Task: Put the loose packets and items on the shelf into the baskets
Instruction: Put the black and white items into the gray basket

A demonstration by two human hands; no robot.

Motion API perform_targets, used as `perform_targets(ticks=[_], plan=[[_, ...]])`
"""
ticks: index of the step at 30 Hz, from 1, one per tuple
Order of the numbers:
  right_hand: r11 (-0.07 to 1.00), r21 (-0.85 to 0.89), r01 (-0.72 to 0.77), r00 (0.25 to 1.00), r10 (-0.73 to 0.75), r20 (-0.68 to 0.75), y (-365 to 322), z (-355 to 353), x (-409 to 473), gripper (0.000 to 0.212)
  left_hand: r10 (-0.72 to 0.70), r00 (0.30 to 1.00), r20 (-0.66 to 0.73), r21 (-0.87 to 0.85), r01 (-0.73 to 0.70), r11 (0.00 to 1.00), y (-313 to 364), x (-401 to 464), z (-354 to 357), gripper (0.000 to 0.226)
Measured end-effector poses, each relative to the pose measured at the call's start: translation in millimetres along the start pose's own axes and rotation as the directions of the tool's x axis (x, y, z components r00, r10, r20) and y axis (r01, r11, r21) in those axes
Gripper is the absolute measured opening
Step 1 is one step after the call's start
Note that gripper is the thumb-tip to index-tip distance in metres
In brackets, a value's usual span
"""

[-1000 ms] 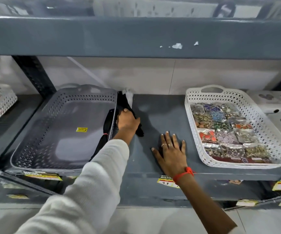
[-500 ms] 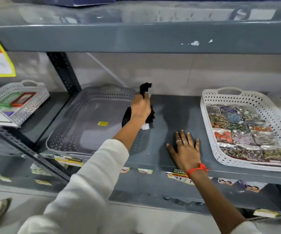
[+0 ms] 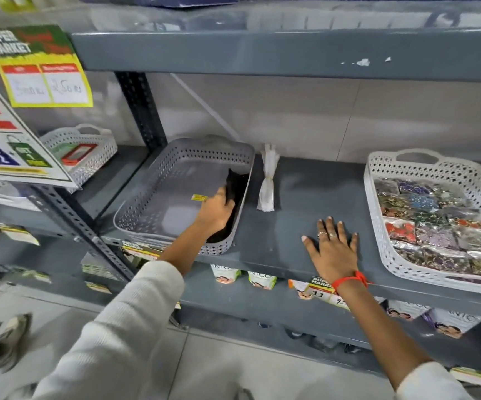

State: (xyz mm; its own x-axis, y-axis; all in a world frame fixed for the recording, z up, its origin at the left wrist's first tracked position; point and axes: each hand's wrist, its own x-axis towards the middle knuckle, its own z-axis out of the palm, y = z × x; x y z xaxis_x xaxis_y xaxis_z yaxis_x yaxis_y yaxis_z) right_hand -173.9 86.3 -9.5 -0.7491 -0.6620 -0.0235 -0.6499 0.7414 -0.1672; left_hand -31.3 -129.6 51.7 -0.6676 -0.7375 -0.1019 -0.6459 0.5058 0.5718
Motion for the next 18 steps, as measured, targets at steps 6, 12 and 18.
perform_targets(ticks=[6, 12, 18], plan=[[1.000, 0.015, 0.003, 1.000, -0.003, 0.003, 1, 0, 0, 0.065, -0.118, 0.935, 0.334, 0.319, 0.006, 0.948, -11, 3, 2, 0.050], [1.000, 0.029, 0.002, 1.000, -0.001, -0.006, 2, 3, 2, 0.065, 0.075, 0.994, -0.081, 0.050, -0.072, 0.996, 22, 16, -9, 0.046], [0.999, 0.050, 0.002, 0.999, 0.000, -0.042, 4, 6, 5, 0.066, 0.185, 0.963, -0.194, -0.104, -0.207, 0.973, 92, 39, 18, 0.031]])
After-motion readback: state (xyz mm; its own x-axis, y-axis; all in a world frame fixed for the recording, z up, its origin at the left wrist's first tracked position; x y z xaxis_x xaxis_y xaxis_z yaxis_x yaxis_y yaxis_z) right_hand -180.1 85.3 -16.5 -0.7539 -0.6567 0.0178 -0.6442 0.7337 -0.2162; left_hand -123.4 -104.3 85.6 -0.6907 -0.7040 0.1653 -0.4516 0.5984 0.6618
